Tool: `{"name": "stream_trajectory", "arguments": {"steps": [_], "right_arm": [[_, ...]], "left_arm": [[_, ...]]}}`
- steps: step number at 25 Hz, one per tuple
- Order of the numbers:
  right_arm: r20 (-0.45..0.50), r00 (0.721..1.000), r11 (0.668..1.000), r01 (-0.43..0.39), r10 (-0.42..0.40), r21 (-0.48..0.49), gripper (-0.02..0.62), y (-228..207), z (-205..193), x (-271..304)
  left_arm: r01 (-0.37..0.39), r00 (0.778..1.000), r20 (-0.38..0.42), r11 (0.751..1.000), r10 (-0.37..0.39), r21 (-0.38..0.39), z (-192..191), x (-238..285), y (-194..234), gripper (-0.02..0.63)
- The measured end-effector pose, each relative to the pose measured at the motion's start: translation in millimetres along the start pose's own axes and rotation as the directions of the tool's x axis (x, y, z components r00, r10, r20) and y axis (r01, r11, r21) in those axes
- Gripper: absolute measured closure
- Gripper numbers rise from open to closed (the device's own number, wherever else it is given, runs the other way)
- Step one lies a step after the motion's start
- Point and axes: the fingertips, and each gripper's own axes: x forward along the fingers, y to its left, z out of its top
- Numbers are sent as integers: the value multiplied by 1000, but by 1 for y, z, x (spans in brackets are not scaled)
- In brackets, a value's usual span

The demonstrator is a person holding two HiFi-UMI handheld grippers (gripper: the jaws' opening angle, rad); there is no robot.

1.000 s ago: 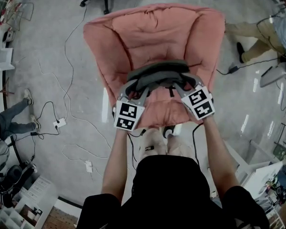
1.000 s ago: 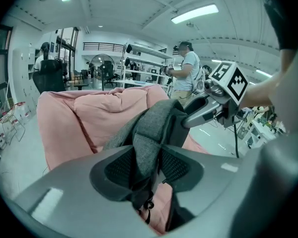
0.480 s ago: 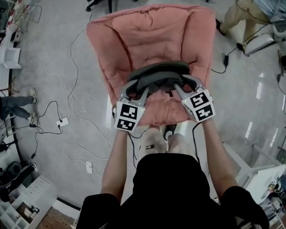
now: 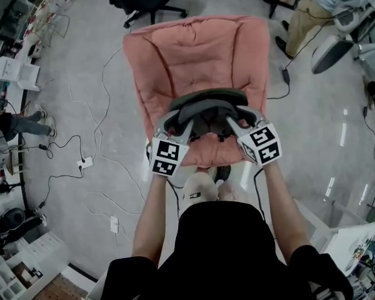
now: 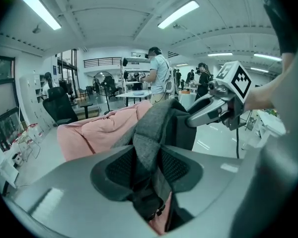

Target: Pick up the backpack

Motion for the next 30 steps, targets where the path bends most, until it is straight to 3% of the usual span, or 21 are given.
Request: {"name": "stream_trajectory", "arguments": {"steps": [14,30], "right_arm": [[109,994,1000,-7,7,-4,466,48,4,-84],[236,972,998,22,-8,-55,471,71,47,-147]], "left_arm": [[-60,997,61,996,57,63,23,-79,-53,465],[-117,981,167,984,94,135,74,-136,-71,466]]}}
